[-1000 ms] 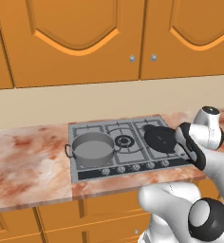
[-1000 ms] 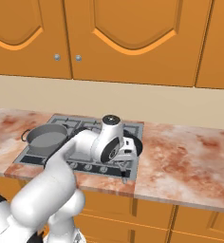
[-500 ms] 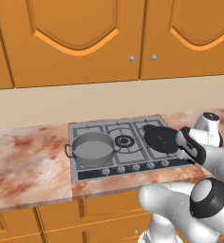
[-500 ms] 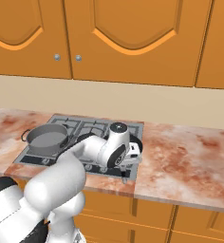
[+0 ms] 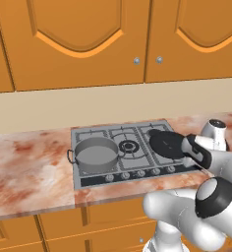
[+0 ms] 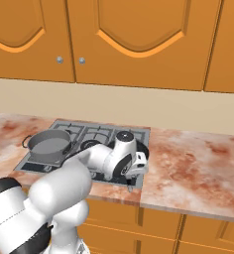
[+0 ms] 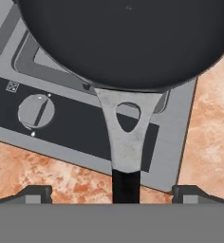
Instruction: Move the pot and pan from the stove into the sink.
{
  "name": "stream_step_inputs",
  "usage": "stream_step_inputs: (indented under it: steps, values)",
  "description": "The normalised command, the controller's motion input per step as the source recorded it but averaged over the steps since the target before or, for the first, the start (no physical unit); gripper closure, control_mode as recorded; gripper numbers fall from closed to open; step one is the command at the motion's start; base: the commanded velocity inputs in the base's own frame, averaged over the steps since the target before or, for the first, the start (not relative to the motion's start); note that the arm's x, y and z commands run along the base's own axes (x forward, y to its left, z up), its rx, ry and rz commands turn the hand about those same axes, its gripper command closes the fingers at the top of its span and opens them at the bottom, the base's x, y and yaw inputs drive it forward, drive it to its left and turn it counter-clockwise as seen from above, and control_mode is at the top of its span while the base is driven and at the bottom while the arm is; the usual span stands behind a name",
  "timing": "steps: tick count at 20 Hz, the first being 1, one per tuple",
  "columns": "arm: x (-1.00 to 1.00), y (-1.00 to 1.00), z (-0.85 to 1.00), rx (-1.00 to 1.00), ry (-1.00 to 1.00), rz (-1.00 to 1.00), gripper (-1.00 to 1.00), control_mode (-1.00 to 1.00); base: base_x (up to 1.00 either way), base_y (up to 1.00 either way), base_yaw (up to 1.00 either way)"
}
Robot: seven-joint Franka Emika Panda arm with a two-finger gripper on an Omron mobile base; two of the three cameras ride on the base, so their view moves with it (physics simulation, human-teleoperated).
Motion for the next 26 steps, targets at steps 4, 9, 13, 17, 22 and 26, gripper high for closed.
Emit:
stream_step_inputs:
  steps: [4,9,13,17,22,26]
  values:
    - [0.04,0.0,-0.27,-0.01,0.0,0.0,-1.0,-1.0,0.0,0.0,0.0]
    - [0.0,-0.03,-0.28,-0.01,0.0,0.0,-1.0,-1.0,0.0,0.0,0.0]
    - [0.0,-0.13,-0.23,0.0,0.0,0.0,-1.0,-1.0,0.0,0.0,0.0]
    - [0.03,-0.13,-0.18,0.0,0.0,0.0,-1.0,-1.0,0.0,0.0,0.0]
    - [0.04,-0.09,-0.12,0.0,0.0,0.0,-1.0,-1.0,0.0,0.0,0.0]
    - [0.0,0.0,-0.01,0.0,0.0,0.0,1.0,-1.0,0.0,0.0,0.0]
